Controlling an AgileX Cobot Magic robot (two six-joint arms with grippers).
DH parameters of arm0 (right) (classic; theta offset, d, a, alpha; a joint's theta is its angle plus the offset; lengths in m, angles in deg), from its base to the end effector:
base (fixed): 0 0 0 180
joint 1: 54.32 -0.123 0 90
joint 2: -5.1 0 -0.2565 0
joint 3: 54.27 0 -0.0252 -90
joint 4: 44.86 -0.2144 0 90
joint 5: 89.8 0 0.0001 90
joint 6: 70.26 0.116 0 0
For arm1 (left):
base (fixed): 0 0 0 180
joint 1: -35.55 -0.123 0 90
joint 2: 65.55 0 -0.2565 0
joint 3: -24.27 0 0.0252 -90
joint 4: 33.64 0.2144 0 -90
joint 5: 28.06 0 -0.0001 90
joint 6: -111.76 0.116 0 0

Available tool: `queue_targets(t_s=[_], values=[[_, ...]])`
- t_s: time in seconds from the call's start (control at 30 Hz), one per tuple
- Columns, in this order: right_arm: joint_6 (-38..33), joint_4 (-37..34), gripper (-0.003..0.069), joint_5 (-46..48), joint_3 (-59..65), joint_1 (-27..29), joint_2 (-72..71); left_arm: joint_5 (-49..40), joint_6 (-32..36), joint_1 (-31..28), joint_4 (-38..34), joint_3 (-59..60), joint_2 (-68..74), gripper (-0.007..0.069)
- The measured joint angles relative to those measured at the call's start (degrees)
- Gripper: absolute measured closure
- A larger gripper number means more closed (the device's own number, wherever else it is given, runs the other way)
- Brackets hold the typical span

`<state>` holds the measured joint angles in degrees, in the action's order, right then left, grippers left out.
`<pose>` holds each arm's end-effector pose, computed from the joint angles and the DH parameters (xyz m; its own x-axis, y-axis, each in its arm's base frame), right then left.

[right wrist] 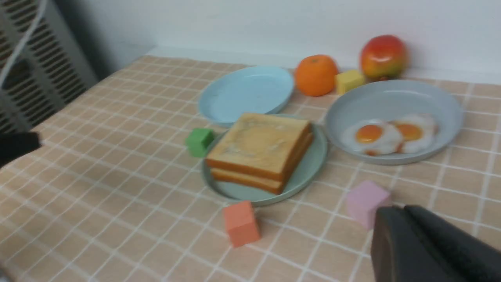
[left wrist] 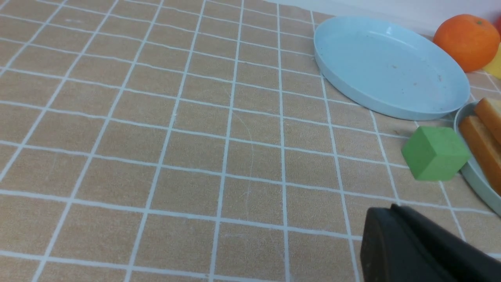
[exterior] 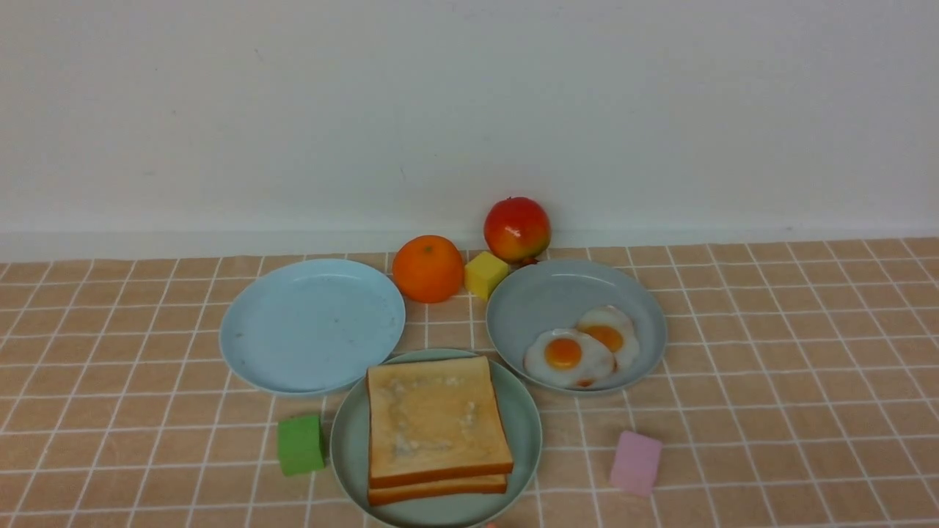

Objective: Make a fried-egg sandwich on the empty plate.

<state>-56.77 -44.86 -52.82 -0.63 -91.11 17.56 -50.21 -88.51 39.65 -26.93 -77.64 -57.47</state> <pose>0.0387 0.0289 0.2619 -0.3159 0.0550 -0.9472 -0.5401 0.8104 0.2272 0.0685 0.0002 0.1623 -0.3091 -0.2210 -0.9250 -0.0468 0.9750 -0.2173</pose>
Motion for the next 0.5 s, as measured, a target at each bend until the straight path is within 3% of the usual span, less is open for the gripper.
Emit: queue_targets(t_s=[0.2,0.37,0.5], values=[[0.0,2.2,0.0616,-2.1,3.3,10.9,-1.1,0.0,0.0,0.0,0.0,0.0,0.0,0.0624],[0.0,3.7,0.0607,-13.3,8.8,25.0,-1.1,0.0,0.0,0.0,0.0,0.0,0.0,0.0624],[-2.0,2.7,0.0606,-15.4,12.2,33.4,-1.7,0.0,0.0,0.0,0.0,0.0,0.0,0.0624]])
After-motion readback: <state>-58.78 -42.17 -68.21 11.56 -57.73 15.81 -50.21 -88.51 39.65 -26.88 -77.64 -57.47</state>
